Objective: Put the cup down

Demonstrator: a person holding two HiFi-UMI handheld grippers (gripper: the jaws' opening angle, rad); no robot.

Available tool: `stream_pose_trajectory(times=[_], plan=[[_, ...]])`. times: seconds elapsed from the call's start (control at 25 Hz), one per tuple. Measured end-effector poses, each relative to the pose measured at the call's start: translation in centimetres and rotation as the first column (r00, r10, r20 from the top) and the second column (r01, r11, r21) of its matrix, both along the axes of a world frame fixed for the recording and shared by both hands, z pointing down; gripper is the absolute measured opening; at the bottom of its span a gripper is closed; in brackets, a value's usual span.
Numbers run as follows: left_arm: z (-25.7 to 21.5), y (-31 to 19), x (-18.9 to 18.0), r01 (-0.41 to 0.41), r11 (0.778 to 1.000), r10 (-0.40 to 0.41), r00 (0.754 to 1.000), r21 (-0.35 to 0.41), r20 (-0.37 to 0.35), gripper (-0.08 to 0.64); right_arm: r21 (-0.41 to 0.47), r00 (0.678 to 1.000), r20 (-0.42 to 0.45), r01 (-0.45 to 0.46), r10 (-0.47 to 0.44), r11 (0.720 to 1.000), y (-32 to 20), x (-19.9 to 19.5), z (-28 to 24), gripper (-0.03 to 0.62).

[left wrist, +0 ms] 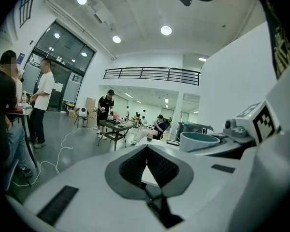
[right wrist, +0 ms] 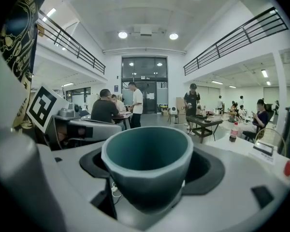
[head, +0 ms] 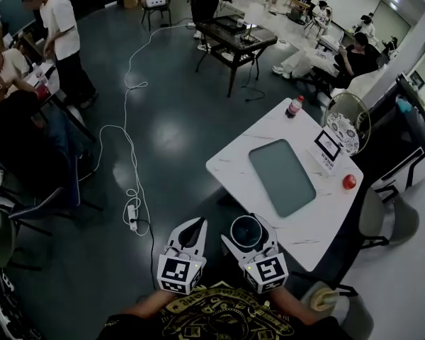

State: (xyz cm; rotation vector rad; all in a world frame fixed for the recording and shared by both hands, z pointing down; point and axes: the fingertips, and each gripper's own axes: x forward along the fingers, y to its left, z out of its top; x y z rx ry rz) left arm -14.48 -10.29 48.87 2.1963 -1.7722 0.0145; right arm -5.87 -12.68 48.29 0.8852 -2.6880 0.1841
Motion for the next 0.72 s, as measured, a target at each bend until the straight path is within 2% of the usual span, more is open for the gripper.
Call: stream_pose_trajectory(times=[0.72], plan=[[-0.3,-9.4,6.8,-0.054,0.998,0.055,0.997,-0.027,0.047,0.009,-0.012,0.997,0.055,-0.059,0.059,0.998,-9.9,7.3,0.4,0.385]])
